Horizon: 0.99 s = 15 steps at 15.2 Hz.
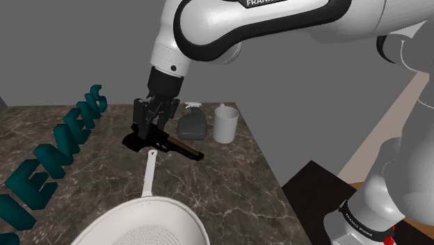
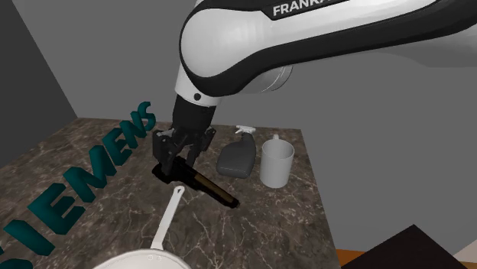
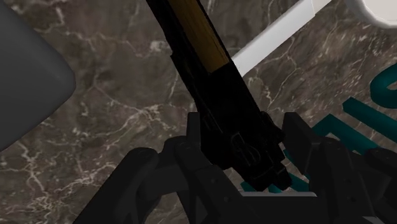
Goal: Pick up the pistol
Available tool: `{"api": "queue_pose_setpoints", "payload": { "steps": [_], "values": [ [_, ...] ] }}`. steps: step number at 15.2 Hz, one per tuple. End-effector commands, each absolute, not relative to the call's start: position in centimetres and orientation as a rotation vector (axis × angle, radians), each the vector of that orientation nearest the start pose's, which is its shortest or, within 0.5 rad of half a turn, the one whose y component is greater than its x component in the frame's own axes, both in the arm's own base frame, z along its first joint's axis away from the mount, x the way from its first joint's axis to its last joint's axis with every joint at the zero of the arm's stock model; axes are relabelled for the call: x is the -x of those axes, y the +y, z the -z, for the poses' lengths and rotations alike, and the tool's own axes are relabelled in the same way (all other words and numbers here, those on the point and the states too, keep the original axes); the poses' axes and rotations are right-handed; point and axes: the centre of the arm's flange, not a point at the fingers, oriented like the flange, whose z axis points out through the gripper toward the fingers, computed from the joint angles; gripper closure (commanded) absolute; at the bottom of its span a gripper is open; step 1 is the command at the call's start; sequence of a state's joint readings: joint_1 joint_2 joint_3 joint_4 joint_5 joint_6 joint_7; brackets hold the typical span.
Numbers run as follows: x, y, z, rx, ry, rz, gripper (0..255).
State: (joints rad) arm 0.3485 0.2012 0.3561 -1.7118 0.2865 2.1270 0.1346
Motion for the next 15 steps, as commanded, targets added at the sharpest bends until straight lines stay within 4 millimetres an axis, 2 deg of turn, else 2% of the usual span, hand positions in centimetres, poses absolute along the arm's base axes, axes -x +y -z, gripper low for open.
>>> {"api": "queue_pose_setpoints", "payload": {
  "steps": [1, 13, 15],
  "values": [
    [-49.0, 41.3, -50.8, 2.687, -0.588, 0.096, 255],
    [-49.0, 41.3, -57.1, 2.687, -0.588, 0.096, 255],
    [-49.0, 41.3, -57.2, 2.687, -0.588, 0.096, 255]
  ]
}}
